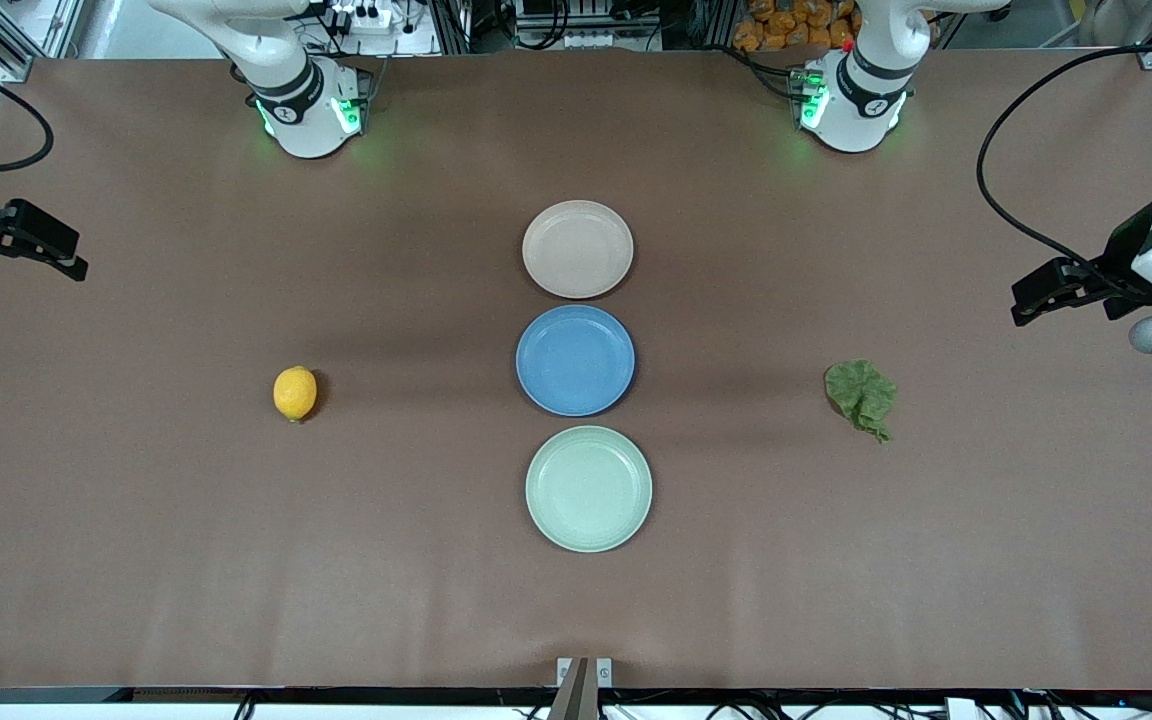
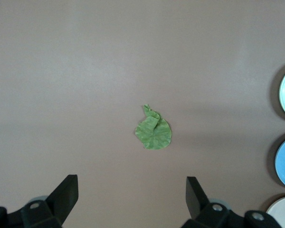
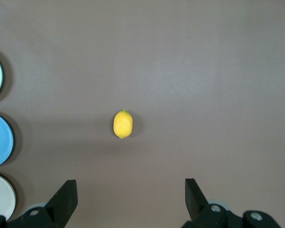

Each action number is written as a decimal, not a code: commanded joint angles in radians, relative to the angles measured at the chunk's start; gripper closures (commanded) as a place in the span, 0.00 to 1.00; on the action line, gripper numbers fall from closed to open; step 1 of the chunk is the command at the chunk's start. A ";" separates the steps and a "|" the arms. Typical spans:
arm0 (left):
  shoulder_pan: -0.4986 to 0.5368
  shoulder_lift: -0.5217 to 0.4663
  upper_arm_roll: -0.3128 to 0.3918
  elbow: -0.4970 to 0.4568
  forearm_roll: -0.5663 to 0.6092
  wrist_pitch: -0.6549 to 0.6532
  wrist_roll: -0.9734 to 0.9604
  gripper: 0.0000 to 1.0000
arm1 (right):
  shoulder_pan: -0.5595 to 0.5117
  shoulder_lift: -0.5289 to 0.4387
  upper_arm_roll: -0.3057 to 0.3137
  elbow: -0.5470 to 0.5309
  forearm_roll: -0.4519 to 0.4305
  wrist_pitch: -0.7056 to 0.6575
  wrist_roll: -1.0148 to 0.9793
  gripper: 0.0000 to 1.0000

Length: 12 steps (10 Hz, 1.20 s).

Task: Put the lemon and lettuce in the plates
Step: 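Reach the right gripper to the lemon while the left gripper reaches the lettuce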

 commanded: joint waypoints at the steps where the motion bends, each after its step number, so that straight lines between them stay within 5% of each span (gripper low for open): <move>1: 0.002 -0.007 -0.001 0.001 0.014 -0.001 0.021 0.00 | -0.008 -0.009 0.008 -0.006 -0.003 -0.004 -0.004 0.00; 6: 0.000 0.016 -0.004 -0.022 0.007 -0.008 0.032 0.00 | -0.030 0.014 0.003 -0.161 0.023 0.094 -0.006 0.00; 10: 0.045 0.047 -0.005 -0.115 -0.044 0.016 0.032 0.00 | -0.023 0.234 0.003 -0.213 0.028 0.258 0.054 0.00; 12: 0.045 0.052 -0.006 -0.248 -0.047 0.143 0.032 0.00 | 0.001 0.327 0.005 -0.213 0.026 0.345 0.067 0.00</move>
